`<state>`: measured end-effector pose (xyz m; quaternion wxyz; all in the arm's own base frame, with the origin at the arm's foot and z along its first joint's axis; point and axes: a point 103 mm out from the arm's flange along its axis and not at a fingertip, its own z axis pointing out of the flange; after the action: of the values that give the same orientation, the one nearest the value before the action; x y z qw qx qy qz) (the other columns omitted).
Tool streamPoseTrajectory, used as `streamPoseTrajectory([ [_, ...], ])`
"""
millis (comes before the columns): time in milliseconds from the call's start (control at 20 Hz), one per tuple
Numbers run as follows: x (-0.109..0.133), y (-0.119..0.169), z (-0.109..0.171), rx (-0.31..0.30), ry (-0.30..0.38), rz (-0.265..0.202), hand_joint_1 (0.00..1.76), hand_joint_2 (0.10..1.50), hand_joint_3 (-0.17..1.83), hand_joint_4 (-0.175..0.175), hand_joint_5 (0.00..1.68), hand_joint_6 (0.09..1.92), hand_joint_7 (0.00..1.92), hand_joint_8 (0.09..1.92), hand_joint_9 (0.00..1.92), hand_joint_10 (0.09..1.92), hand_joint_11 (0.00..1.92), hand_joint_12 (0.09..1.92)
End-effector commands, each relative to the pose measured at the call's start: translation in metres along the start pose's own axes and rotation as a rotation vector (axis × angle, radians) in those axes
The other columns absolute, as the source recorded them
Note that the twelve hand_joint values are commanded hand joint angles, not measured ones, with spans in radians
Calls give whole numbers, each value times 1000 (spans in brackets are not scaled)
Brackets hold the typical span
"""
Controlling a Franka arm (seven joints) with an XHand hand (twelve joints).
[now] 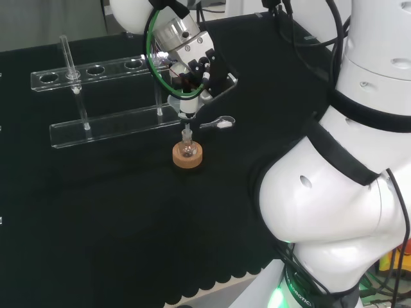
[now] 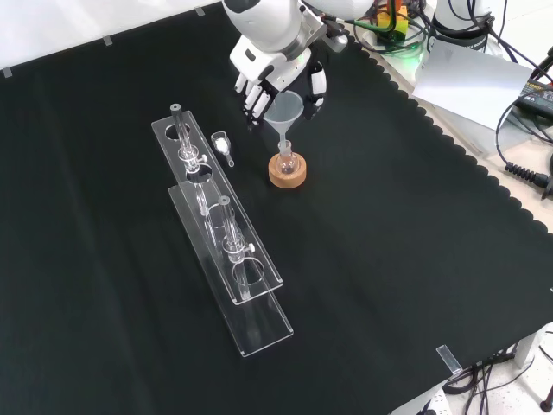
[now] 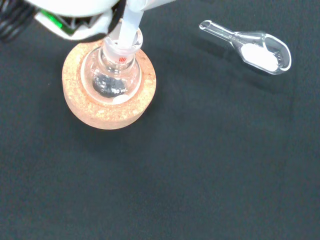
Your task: Place the funnel on the round-bottom flask.
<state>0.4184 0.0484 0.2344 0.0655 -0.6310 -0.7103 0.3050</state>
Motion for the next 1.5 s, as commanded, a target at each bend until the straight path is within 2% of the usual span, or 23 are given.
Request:
streamPoseTrajectory([
  [50, 3, 2, 2, 4, 4, -2, 917, 698, 798, -37, 536, 606, 532, 662, 959, 459, 550, 1284],
  [1000, 9, 4, 6, 18, -6, -2, 905, 697, 798, -39, 522, 597, 513, 665, 940, 463, 543, 1285],
  [1250, 9, 6, 10, 47, -7, 2, 902, 696, 798, -39, 506, 589, 508, 665, 926, 461, 538, 1285],
  [1400, 11, 8, 13, 79, 1, 7, 890, 693, 801, -42, 455, 536, 466, 676, 885, 480, 515, 1295],
  [1500, 11, 8, 14, 87, 12, 4, 875, 686, 809, -47, 394, 424, 422, 700, 841, 521, 500, 1304],
])
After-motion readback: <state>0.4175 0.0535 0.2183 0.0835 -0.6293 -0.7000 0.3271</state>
